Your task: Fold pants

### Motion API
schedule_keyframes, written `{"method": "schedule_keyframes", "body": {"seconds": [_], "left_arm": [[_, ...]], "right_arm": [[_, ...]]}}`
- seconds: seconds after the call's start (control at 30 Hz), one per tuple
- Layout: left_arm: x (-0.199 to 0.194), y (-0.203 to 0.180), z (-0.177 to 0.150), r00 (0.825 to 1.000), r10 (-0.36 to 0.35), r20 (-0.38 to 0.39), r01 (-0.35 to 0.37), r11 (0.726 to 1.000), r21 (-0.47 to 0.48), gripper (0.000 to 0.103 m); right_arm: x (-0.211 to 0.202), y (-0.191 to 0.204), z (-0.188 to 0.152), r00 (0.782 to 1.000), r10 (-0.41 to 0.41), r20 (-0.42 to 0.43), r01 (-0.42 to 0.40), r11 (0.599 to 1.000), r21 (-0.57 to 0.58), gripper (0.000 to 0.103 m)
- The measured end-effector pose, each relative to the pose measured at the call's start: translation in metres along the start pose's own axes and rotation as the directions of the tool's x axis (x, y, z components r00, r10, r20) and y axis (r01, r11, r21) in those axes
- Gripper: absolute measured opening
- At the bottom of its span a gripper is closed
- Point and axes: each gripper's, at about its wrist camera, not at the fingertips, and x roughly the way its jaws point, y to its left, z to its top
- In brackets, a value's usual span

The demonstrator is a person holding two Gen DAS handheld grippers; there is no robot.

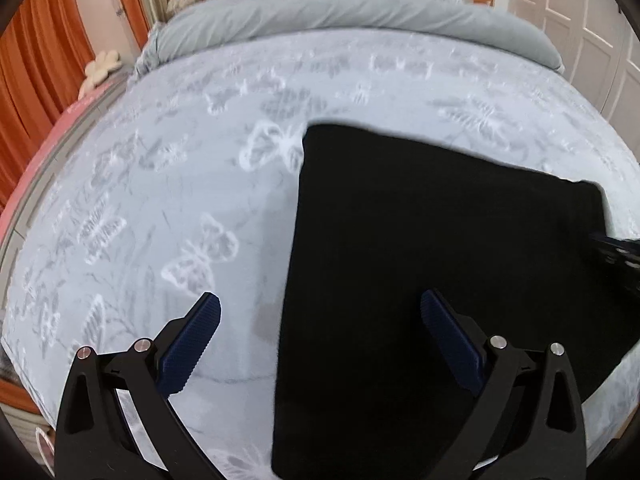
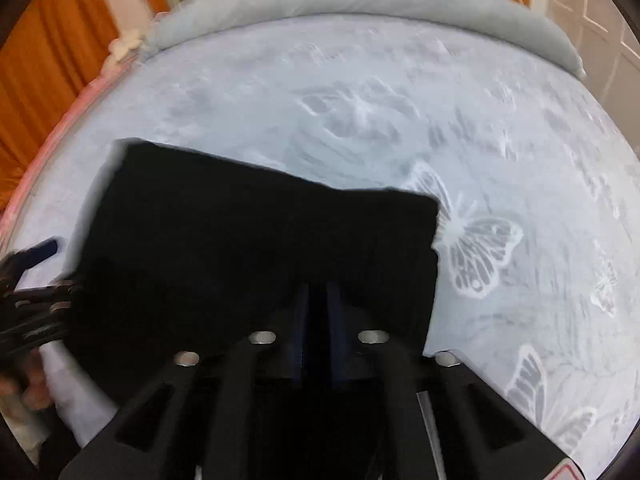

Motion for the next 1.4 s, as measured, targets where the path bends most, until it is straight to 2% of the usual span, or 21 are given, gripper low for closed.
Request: {"method": "schedule_keyframes", "body": {"seconds": [0.07, 0.13, 0.2, 0.23, 0.27, 0.33, 0.37, 0.43, 0.5, 0.6, 0.63, 0.67, 0.7, 0.77, 0.9, 1.0, 1.13, 1.2, 1.3, 1.37, 1.4], "left_arm": [[-0.003, 0.002, -0.001, 1.0, 0.004, 0.006, -0.004, 1.0, -0.009, 0.098], [-0.009, 0.003, -0.001, 1.0, -0.005, 0.016, 0.005, 1.0, -0.009, 0.098], [-0.016, 0.005, -0.001, 0.999, -0.023, 0.029, 0.023, 1.0, -0.009, 0.098], [-0.017, 0.004, -0.002, 0.999, -0.022, 0.033, 0.022, 1.0, -0.004, 0.098], [-0.02, 0.004, -0.003, 0.999, -0.02, 0.037, 0.02, 1.0, 0.001, 0.098], [-0.024, 0.007, -0.005, 0.999, -0.024, 0.041, 0.023, 1.0, 0.005, 0.098], [-0.025, 0.009, -0.006, 0.999, -0.028, 0.042, 0.028, 1.0, 0.004, 0.098], [-0.026, 0.014, -0.007, 0.999, -0.025, 0.045, 0.025, 1.0, 0.002, 0.098], [-0.027, 0.017, -0.009, 0.999, -0.017, 0.046, 0.017, 1.0, 0.004, 0.098], [-0.028, 0.019, -0.012, 0.999, -0.014, 0.044, 0.014, 1.0, 0.003, 0.098], [-0.028, 0.019, -0.012, 0.999, -0.015, 0.045, 0.015, 1.0, 0.009, 0.098], [-0.029, 0.018, -0.013, 0.999, -0.011, 0.046, 0.01, 1.0, 0.015, 0.098], [-0.029, 0.018, -0.013, 0.999, -0.008, 0.046, 0.007, 1.0, 0.019, 0.098], [-0.029, 0.018, -0.015, 0.999, -0.006, 0.045, 0.005, 1.0, 0.022, 0.098], [-0.029, 0.019, -0.015, 0.999, 0.001, 0.041, -0.001, 1.0, 0.011, 0.098], [-0.034, 0.028, -0.01, 0.995, 0.076, 0.068, -0.075, 0.997, -0.017, 0.098], [-0.043, 0.061, 0.002, 0.986, 0.139, 0.095, -0.128, 0.985, -0.117, 0.098], [-0.046, 0.086, 0.007, 0.983, 0.158, 0.089, -0.139, 0.972, -0.189, 0.098], [-0.05, 0.111, 0.009, 0.984, 0.157, 0.088, -0.131, 0.961, -0.244, 0.098], [-0.051, 0.119, 0.007, 0.986, 0.142, 0.091, -0.116, 0.961, -0.25, 0.098], [-0.052, 0.12, 0.006, 0.986, 0.138, 0.09, -0.113, 0.963, -0.243, 0.098]], "right_arm": [[-0.017, 0.002, 0.007, 0.999, 0.019, 0.031, -0.02, 0.999, 0.048, 0.009], [-0.041, 0.022, 0.005, 0.995, 0.056, 0.086, -0.055, 0.998, -0.018, 0.012], [-0.048, 0.037, -0.007, 0.995, 0.077, 0.056, -0.073, 0.995, -0.073, 0.012], [-0.046, 0.04, -0.018, 0.997, 0.081, 0.011, -0.079, 0.992, -0.097, 0.012], [-0.045, 0.038, -0.03, 0.997, 0.074, -0.034, -0.078, 0.992, -0.104, 0.012], [-0.05, 0.027, -0.042, 0.997, 0.066, -0.047, -0.071, 0.992, -0.101, 0.011], [-0.05, 0.02, -0.047, 0.997, 0.058, -0.049, -0.063, 0.993, -0.101, 0.003], [-0.041, -0.005, -0.057, 0.991, 0.111, -0.075, -0.114, 0.993, -0.031, 0.0], [-0.045, -0.013, -0.055, 0.987, 0.152, -0.058, -0.151, 0.988, 0.023, 0.0], [-0.071, 0.012, -0.062, 0.991, 0.132, -0.011, -0.132, 0.987, -0.094, 0.006], [-0.064, 0.015, -0.069, 0.991, 0.13, -0.045, -0.134, 0.985, -0.108, 0.005], [-0.051, 0.018, -0.075, 0.992, 0.079, -0.099, -0.092, 0.987, -0.132, 0.0], [-0.043, 0.02, -0.077, 0.991, 0.056, -0.123, -0.075, 0.986, -0.152, 0.0], [-0.051, 0.023, -0.073, 0.993, 0.07, -0.095, -0.084, 0.986, -0.144, 0.002], [-0.079, 0.029, -0.057, 0.987, 0.159, 0.032, -0.155, 0.982, -0.112, 0.008], [-0.084, 0.049, -0.036, 0.968, 0.227, 0.105, -0.216, 0.971, -0.106, 0.008], [-0.068, 0.082, 0.006, 0.956, 0.257, 0.143, -0.234, 0.959, -0.158, 0.008], [-0.05, 0.101, 0.024, 0.963, 0.238, 0.129, -0.211, 0.958, -0.196, 0.008], [0.001, 0.128, 0.046, 0.977, 0.199, 0.073, -0.18, 0.96, -0.213, 0.008], [0.065, 0.133, 0.051, 0.986, 0.163, -0.046, -0.168, 0.971, -0.171, 0.007], [0.076, 0.132, 0.052, 0.986, 0.16, -0.054, -0.167, 0.973, -0.158, 0.004]]}}
